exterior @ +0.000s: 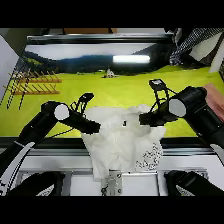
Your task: Fold the clothes and pants, and hang the long-sleeved shirts on hangers.
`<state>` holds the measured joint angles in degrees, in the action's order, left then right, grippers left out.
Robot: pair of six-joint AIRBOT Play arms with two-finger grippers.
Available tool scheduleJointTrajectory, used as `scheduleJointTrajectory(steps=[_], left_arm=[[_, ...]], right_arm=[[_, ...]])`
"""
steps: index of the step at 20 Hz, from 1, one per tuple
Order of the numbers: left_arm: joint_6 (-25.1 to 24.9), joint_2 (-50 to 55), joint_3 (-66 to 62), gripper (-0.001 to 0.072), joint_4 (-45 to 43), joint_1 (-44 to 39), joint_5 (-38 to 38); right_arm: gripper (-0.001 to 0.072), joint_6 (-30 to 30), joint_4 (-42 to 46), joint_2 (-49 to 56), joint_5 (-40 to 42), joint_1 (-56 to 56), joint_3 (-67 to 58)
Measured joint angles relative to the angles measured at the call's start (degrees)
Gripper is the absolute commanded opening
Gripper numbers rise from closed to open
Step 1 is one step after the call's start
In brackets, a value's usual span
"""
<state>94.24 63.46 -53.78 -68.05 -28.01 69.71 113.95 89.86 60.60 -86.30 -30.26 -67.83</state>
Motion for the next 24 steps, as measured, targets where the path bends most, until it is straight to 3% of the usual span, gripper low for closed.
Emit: scheduleJointTrajectory(steps=[1,2,3,10,18,24], left_arm=[[-0.26,0.46,-0.81,0.0066,0.00,-0.11,-0.20],[-0.87,0.85,-1.95,0.0411,0.00,-0.17,-0.35],[-1.75,1.25,-3.48,0.0685,0.02,-0.22,-0.37],[-6.14,2.12,-17.18,0.0705,-0.57,5.90,-0.85],[-7.78,3.85,-23.61,0.0706,-20.98,28.89,-6.88],[-8.24,14.36,-23.91,0.0706,-31.74,44.54,-13.55]], right_arm=[[0.0015,0.17,0.04,0.04,0.22,-0.09,0.31],[0.0015,0.37,0.11,0.11,0.44,-0.15,0.52],[0.0015,0.57,0.15,0.13,0.57,-0.22,0.68],[0.0015,0.98,0.15,0.17,0.94,-0.28,1.05],[0.0015,0.98,-0.02,0.17,0.98,-0.28,1.05],[0.0014,0.96,-0.02,0.17,0.96,-0.28,1.05]])
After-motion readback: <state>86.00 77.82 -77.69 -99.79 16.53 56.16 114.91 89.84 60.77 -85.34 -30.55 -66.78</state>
